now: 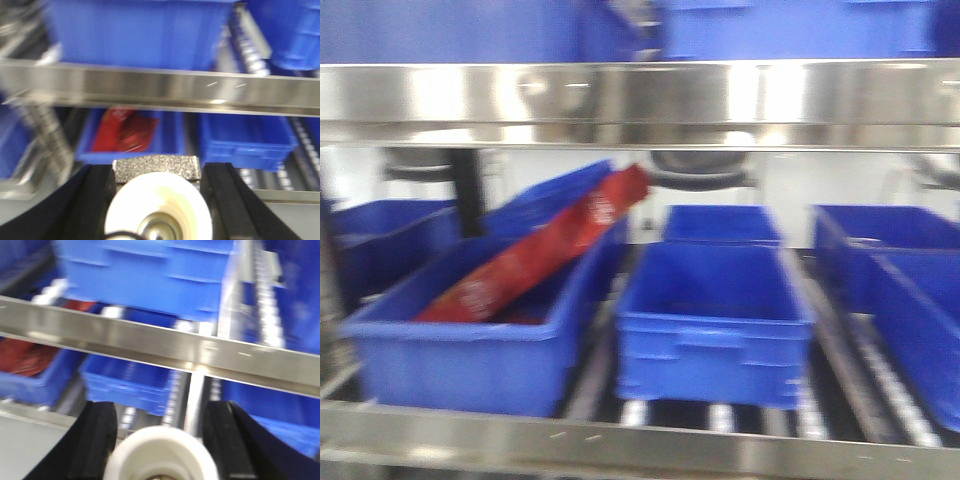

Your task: Place valve from conveyor to right shelf box

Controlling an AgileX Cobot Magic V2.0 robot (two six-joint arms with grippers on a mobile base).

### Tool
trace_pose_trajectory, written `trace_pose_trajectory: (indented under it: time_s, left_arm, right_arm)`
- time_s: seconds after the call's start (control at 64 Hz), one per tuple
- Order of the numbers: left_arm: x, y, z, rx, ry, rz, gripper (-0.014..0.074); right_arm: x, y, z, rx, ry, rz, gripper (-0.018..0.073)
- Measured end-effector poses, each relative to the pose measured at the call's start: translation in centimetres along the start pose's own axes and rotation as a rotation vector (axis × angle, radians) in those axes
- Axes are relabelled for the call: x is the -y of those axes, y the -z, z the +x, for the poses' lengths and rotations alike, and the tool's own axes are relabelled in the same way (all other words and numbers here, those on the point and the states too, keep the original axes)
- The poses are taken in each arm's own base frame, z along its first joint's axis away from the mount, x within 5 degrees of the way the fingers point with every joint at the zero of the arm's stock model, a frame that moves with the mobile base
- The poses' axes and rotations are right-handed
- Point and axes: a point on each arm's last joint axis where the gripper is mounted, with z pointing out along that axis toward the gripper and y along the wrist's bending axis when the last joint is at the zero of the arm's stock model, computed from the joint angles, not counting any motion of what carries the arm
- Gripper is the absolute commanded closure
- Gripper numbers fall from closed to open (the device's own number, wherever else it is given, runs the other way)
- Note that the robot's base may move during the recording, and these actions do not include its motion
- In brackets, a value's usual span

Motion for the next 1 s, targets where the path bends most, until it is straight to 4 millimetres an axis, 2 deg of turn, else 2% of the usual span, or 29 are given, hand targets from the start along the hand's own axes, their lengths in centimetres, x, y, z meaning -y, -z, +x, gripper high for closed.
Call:
trace_pose_trajectory:
  time_s: [1.0]
  left_arm:
    - [0.06, 0.00, 0.00, 0.000, 0.005, 0.006, 0.0708]
  right_arm:
    - [0.04, 0.00, 0.00, 0.000, 0.004, 0.005, 0.0713]
